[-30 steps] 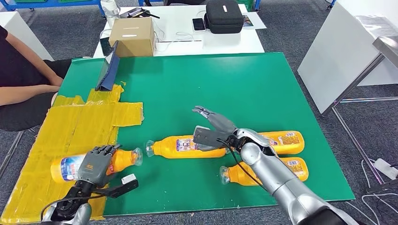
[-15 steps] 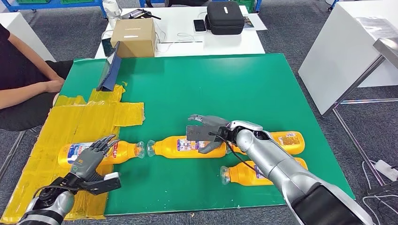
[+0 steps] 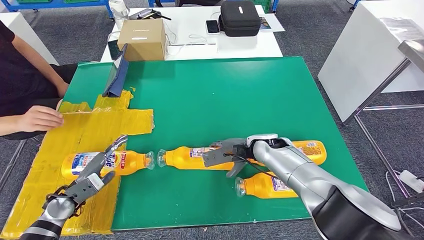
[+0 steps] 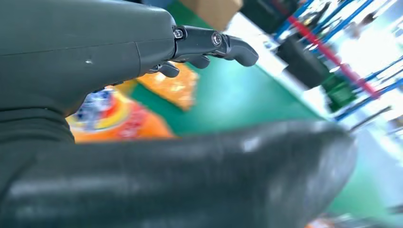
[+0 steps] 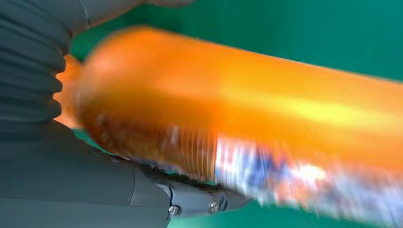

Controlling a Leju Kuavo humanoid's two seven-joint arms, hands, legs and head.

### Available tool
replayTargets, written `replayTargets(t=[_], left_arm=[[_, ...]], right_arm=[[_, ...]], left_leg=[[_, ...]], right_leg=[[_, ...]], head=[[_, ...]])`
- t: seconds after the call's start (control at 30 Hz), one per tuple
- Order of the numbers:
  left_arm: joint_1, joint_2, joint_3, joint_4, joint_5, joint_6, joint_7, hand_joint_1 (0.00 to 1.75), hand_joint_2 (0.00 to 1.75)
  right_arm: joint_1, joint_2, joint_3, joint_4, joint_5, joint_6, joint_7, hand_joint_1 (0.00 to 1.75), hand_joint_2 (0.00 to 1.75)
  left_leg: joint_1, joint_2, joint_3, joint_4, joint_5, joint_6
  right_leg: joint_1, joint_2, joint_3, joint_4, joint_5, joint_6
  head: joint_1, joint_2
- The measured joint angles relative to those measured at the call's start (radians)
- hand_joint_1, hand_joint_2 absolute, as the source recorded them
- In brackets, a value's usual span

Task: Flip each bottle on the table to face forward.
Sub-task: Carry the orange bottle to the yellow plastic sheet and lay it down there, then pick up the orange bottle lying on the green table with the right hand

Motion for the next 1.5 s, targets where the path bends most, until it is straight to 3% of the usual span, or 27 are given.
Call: replayTargets(t=[0.03, 0.13, 0.37, 0.43, 0.53, 0.6, 0.8, 0.93, 1.07, 1.2, 1.37, 1.5], left_arm=[[0.0, -0.005, -0.002, -0.014, 0.027, -0.01, 0.0, 0.0, 0.0], [-0.001, -0.021, -0.005, -0.047, 0.095, -0.05, 0.0, 0.0, 0.0], [-0.005, -0.035, -0.002, -0.065, 0.129, -0.076, 0.0, 0.0, 0.0], [-0.016, -0.069, 0.011, -0.088, 0.154, -0.109, 0.0, 0.0, 0.0], [-0.033, -0.163, 0.084, -0.111, 0.207, -0.203, 0.006, 0.0, 0.0], [-0.03, -0.199, 0.131, -0.111, 0.235, -0.242, 0.015, 0.0, 0.0], [-0.024, -0.225, 0.173, -0.112, 0.242, -0.262, 0.022, 0.0, 0.0], [-0.015, -0.243, 0.203, -0.118, 0.297, -0.312, 0.053, 0.0, 0.0], [0.021, -0.277, 0.251, -0.152, 0.412, -0.367, 0.114, 0.0, 1.75], [0.086, -0.331, 0.29, -0.223, 0.468, -0.349, 0.164, 0.0, 1.75], [0.153, -0.387, 0.291, -0.302, 0.466, -0.29, 0.184, 0.0, 1.75], [0.19, -0.409, 0.276, -0.343, 0.45, -0.268, 0.176, 0.0, 1.75]], right_arm=[[0.003, 0.0, 0.017, 0.01, 0.002, -0.009, -0.001, 1.57, 1.75], [0.012, 0.004, 0.052, 0.036, 0.017, -0.045, -0.002, 1.75, 1.75], [0.022, 0.015, 0.068, 0.053, 0.032, -0.083, 0.002, 1.75, 1.75], [0.042, 0.046, 0.091, 0.089, 0.053, -0.159, 0.02, 1.75, 1.75], [0.087, 0.12, 0.099, 0.166, 0.039, -0.317, 0.063, 1.75, 1.75], [0.101, 0.139, 0.08, 0.183, 0.017, -0.365, 0.071, 1.75, 1.75], [0.105, 0.149, 0.058, 0.191, 0.013, -0.376, 0.07, 1.75, 1.75], [0.119, 0.155, 0.025, 0.192, -0.015, -0.452, 0.042, 1.75, 1.75], [0.174, 0.157, -0.073, 0.164, -0.082, -0.626, -0.078, 1.75, 1.75], [0.312, 0.145, -0.248, -0.021, -0.051, -0.745, -0.189, 1.75, 1.75], [0.524, 0.137, -0.461, -0.376, 0.044, -0.715, -0.244, 1.75, 1.75], [0.637, 0.144, -0.54, -0.575, 0.084, -0.701, -0.287, 1.75, 1.75]], left_leg=[[0.0, 0.0, 0.0, 0.0, 0.0, 0.0], [0.0, 0.0, 0.0, 0.0, 0.0, 0.0], [0.0, 0.001, 0.002, 0.0, -0.001, -0.001], [0.0, 0.005, 0.009, -0.001, -0.005, -0.002], [0.002, 0.015, 0.025, -0.001, -0.008, -0.004], [0.003, 0.016, 0.027, -0.001, -0.008, -0.004], [0.003, 0.018, 0.027, -0.001, -0.008, -0.004], [0.004, 0.018, 0.026, -0.001, -0.008, -0.004], [0.004, 0.017, 0.022, -0.001, -0.007, -0.004], [0.004, 0.013, 0.013, -0.001, -0.006, -0.003], [0.004, 0.005, 0.002, 0.0, -0.006, -0.003], [0.003, 0.004, -0.002, 0.0, -0.006, -0.002]], right_leg=[[0.0, 0.0, 0.0, 0.0, 0.0, 0.0], [0.0, 0.001, 0.0, 0.0, 0.0, 0.0], [0.001, 0.001, 0.001, -0.001, 0.0, 0.0], [0.001, 0.005, 0.005, -0.001, -0.001, -0.001], [0.002, 0.015, 0.017, -0.001, -0.001, -0.004], [0.003, 0.016, 0.019, -0.001, 0.0, -0.005], [0.003, 0.016, 0.018, -0.001, 0.001, -0.005], [0.004, 0.016, 0.018, -0.001, 0.001, -0.005], [0.004, 0.016, 0.015, -0.001, 0.001, -0.005], [0.004, 0.014, 0.008, -0.001, 0.001, -0.004], [0.004, 0.007, 0.0, -0.001, 0.0, -0.004], [0.003, 0.006, -0.004, -0.001, 0.0, -0.004]], head=[[0.0, 0.0], [0.0, 0.0], [0.0, 0.0], [0.0, 0.0], [0.0, 0.0], [0.0, 0.0], [0.0, 0.0], [0.0, 0.0], [0.0, 0.0], [0.0, 0.0], [0.0, 0.0], [0.0, 0.0]])
